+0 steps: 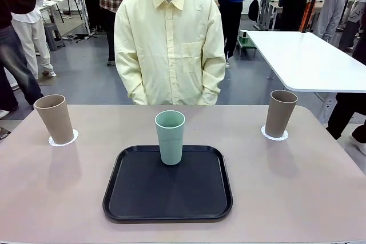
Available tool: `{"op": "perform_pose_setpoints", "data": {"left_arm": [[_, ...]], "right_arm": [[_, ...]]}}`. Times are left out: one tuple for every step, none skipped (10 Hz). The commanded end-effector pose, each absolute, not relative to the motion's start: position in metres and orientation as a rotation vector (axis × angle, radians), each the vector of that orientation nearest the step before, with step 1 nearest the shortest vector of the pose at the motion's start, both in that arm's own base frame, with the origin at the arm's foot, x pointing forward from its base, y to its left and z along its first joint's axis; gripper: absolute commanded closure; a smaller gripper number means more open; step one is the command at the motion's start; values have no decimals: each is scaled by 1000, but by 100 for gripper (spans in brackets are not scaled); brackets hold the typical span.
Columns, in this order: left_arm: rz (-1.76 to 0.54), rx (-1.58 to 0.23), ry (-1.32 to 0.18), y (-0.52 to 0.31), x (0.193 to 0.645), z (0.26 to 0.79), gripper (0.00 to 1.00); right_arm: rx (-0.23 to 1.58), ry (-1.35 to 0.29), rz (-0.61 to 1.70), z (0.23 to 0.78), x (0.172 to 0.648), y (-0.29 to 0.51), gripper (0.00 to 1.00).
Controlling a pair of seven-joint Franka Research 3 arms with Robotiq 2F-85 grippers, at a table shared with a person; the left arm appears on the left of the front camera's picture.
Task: Place coasters on the table and set cups on them.
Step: Take one Reusable plastic cup from the Flat Tray and place it on a coaster set by the human.
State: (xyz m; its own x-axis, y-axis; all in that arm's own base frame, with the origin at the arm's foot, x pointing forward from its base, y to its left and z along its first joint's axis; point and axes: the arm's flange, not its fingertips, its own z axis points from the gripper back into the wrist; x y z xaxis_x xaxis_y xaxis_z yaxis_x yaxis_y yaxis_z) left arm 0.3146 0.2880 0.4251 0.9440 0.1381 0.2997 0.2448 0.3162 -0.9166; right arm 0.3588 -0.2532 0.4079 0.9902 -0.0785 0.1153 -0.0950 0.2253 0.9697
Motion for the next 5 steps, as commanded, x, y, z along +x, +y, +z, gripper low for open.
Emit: {"op": "perform_pose_setpoints", "data": {"left_arm": [[-59,-1258,-349,289,313,426,0],[-59,-1258,-349,289,313,426,0],[-72,-1255,-352,288,315,425,0],[-174,-1256,-343,286,310,436,0],[-253,-1145,-424,273,310,463,0]], "right_arm": [[1342,-146,13,408,358,-254,0],[1342,-146,13,408,358,-254,0],[1342,-146,13,408,358,-254,0],[1342,-146,13,408,358,-254,0],[1342,-146,13,408,358,-254,0]]}}
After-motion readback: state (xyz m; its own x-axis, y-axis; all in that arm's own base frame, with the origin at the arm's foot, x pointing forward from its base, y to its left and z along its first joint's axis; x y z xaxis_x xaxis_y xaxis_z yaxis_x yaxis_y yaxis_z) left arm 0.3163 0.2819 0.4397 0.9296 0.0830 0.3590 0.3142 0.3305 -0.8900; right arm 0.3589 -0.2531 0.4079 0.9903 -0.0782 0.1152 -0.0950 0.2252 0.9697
